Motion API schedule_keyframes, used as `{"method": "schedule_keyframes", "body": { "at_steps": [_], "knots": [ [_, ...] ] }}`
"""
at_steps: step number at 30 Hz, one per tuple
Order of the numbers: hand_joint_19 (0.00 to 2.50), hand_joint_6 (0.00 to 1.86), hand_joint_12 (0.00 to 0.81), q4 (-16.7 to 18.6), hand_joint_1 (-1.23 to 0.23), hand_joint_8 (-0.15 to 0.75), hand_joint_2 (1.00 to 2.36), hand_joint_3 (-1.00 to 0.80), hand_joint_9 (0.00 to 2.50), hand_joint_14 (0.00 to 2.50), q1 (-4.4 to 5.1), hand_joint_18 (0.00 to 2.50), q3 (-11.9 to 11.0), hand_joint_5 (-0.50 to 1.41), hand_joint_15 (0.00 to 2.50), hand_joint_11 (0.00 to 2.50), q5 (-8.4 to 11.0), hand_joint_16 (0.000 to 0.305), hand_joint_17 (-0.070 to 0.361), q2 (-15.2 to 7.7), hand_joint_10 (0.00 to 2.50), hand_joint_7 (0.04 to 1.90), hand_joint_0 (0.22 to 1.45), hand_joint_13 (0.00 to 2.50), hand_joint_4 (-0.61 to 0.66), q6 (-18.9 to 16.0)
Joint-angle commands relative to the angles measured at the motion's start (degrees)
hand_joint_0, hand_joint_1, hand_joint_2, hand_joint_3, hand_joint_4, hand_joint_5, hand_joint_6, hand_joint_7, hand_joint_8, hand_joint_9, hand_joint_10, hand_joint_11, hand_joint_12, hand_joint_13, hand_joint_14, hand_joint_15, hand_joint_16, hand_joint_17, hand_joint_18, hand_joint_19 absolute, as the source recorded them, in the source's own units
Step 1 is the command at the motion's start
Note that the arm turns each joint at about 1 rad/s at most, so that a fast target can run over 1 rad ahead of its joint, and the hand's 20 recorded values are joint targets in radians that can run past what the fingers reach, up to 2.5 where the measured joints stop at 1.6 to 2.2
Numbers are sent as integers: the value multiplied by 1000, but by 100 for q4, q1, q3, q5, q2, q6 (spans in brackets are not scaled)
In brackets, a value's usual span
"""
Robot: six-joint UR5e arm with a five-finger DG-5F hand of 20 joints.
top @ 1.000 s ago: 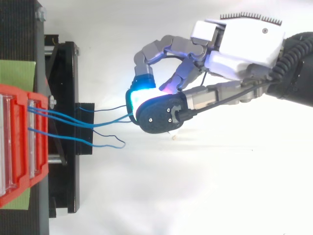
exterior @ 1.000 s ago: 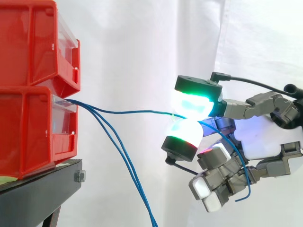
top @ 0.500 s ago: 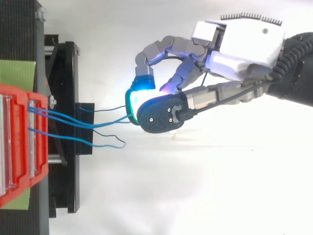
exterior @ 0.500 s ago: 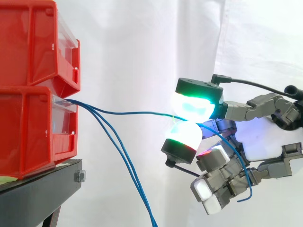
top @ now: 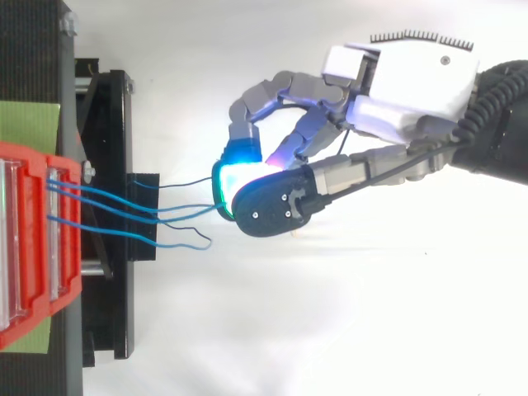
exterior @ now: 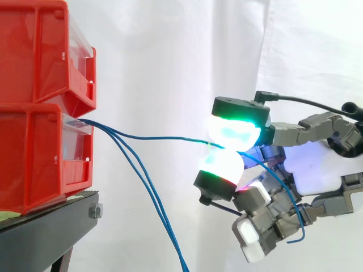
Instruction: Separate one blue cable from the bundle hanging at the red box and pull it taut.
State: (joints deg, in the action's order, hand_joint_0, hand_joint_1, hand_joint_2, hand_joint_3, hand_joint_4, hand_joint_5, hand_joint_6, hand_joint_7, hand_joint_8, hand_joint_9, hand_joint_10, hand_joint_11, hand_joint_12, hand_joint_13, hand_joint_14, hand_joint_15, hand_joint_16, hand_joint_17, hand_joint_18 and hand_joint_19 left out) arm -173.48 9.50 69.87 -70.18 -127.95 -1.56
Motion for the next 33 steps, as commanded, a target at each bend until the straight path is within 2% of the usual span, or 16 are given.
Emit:
{"method": "schedule_keyframes", "body": {
  "at_steps": [1, 5, 33],
  "knots": [
    [613, 963, 308, -19, -838, 254, 1023, -114, 1011, 21, -1, 558, 0, -254, 612, 1083, -110, 29, 66, 7, 17, 1131, 897, 903, -50, 15],
    [616, 963, 303, -19, -833, 257, 1026, -34, 1006, 20, 8, 552, 0, -255, 617, 1081, -110, 29, 66, -2, 16, 1130, 895, 899, -54, 24],
    [618, 963, 304, -2, -822, 260, 1021, 17, 1004, 20, 16, 528, 0, -255, 613, 1080, -101, 28, 64, 7, 17, 1114, 899, 885, -39, 42]
  ]
}}
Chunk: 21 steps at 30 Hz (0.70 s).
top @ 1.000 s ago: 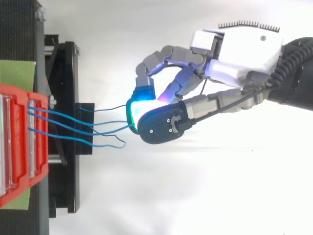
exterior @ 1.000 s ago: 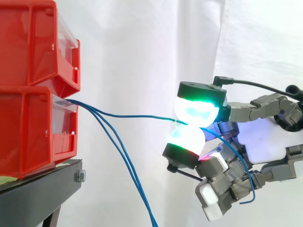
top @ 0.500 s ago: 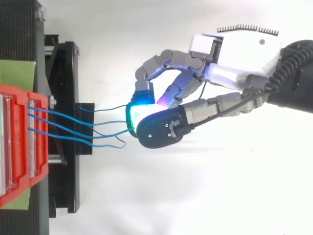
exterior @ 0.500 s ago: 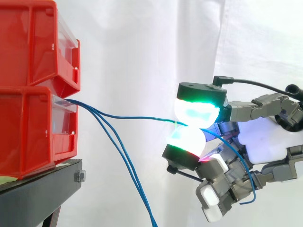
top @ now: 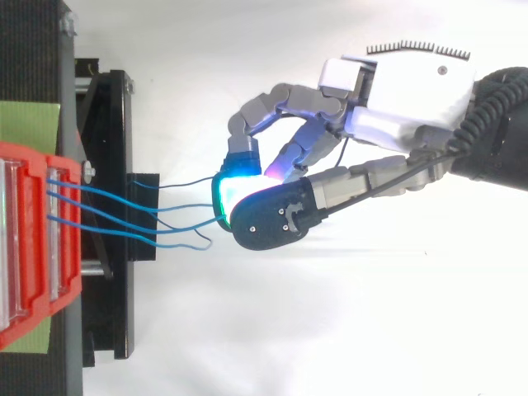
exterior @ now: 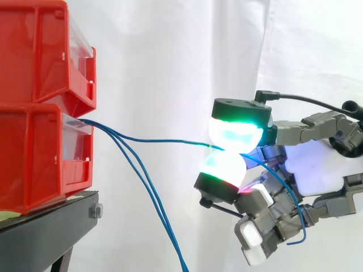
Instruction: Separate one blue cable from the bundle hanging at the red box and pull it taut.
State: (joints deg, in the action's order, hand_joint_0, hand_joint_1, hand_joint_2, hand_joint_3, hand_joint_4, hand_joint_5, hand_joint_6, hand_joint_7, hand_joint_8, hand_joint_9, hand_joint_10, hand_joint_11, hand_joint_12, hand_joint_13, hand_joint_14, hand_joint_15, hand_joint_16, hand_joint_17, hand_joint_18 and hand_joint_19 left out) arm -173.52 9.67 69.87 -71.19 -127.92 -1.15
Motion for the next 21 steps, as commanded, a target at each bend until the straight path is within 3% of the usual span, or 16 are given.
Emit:
{"method": "schedule_keyframes", "body": {
  "at_steps": [1, 11, 17, 21],
  "knots": [
    [625, 963, 305, 3, -822, 260, 1022, 19, 1005, 22, 0, 528, 0, -255, 617, 1070, 0, 28, 63, 4, 17, 1113, 898, 884, -38, 0],
    [656, 963, 296, 3, -819, 261, 1021, 10, 1054, 20, 0, 570, 0, -255, 679, 1143, 0, 27, 60, 4, 15, 1106, 899, 943, -34, 0],
    [805, 964, 286, 3, -803, 237, 1021, 14, 1201, 19, 0, 665, 0, -253, 1276, 1503, 0, 24, 54, 4, 1, 1101, 905, 1253, -24, 0],
    [921, 965, 257, 3, -791, 235, 1021, 23, 1206, 5, 0, 720, 0, -251, 1542, 1551, 0, 24, 54, -5, 84, 1094, 904, 1347, -19, 0]
  ]
}}
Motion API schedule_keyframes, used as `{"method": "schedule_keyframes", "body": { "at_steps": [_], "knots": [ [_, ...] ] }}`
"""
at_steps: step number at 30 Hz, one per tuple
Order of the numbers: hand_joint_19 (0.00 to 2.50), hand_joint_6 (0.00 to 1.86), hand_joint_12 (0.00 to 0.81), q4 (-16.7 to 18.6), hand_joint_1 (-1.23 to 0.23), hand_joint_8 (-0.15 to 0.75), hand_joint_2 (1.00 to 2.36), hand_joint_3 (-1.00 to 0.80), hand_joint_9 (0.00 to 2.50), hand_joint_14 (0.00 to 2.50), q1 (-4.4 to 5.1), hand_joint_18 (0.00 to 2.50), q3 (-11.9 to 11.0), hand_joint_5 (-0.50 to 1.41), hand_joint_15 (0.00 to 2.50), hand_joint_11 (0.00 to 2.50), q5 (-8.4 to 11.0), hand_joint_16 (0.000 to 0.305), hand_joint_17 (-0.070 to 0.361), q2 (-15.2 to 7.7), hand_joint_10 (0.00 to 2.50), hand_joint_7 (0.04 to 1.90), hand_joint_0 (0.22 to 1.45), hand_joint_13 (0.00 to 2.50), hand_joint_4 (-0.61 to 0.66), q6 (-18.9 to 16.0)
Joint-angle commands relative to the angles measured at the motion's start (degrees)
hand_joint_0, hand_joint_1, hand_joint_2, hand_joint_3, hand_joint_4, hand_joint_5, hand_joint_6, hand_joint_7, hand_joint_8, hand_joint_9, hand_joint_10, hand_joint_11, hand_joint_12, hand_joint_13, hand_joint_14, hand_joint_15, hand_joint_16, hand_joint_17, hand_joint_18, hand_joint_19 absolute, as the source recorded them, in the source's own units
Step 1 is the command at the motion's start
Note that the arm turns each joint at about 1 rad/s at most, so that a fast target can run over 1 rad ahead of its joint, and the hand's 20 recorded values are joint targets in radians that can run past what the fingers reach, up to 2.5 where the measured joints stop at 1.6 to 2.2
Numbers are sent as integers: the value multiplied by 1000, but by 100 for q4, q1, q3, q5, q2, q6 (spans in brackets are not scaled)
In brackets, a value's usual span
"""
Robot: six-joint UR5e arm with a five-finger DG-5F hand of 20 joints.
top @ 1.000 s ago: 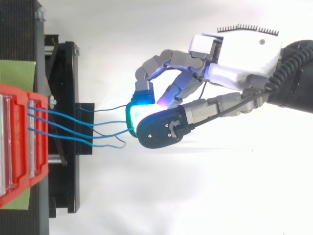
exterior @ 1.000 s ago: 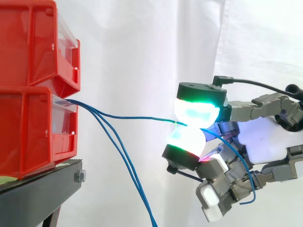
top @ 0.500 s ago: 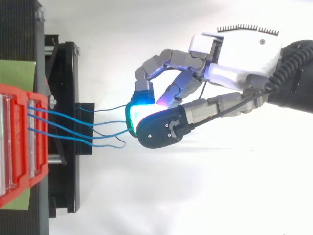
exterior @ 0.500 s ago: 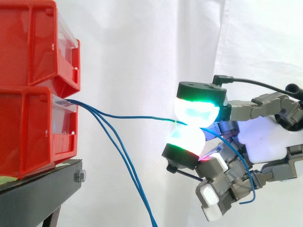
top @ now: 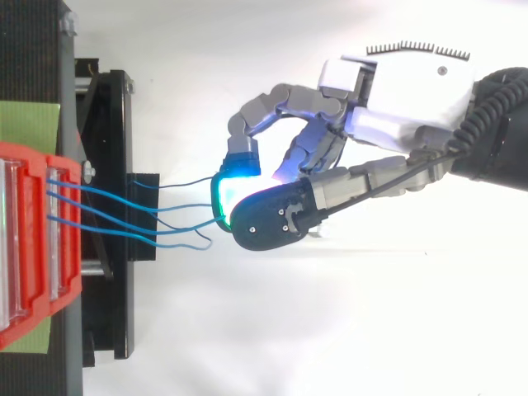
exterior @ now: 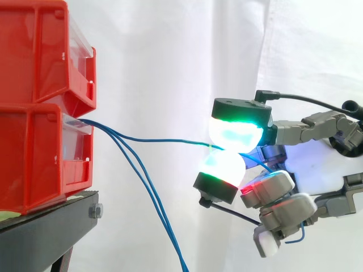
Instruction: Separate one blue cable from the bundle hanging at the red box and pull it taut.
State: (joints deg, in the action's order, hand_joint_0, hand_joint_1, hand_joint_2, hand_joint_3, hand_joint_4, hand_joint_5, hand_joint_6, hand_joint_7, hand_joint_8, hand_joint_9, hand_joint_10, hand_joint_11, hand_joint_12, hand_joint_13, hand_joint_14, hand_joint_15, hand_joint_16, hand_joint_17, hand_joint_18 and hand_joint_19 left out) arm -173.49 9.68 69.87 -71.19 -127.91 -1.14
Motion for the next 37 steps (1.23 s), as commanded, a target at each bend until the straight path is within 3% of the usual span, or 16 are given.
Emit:
{"method": "schedule_keyframes", "body": {
  "at_steps": [1, 8, 14, 37],
  "knots": [
    [956, 964, 266, 0, -786, 237, 1021, 23, 1205, 44, -1, 733, 0, -250, 1587, 1517, 0, 24, 55, 2, 173, 1101, 905, 1371, -14, 0],
    [1184, 964, 264, 0, -758, 248, 1021, 38, 1188, 1055, -1, 851, 0, -245, 1330, 1476, 0, 26, 59, -6, 450, 1090, 912, 1232, 0, 0],
    [1277, 964, 264, 0, -745, 245, 1021, 44, 1183, 1576, -1, 875, 0, -240, 1192, 1423, 0, 25, 57, 2, 614, 1083, 916, 1153, 10, 0],
    [1337, 964, 269, 0, -735, 252, 1019, 47, 1193, 1895, -1, 897, 0, -235, 1164, 1440, 0, 24, 54, 2, 645, 1085, 927, 1113, 14, 0]
  ]
}}
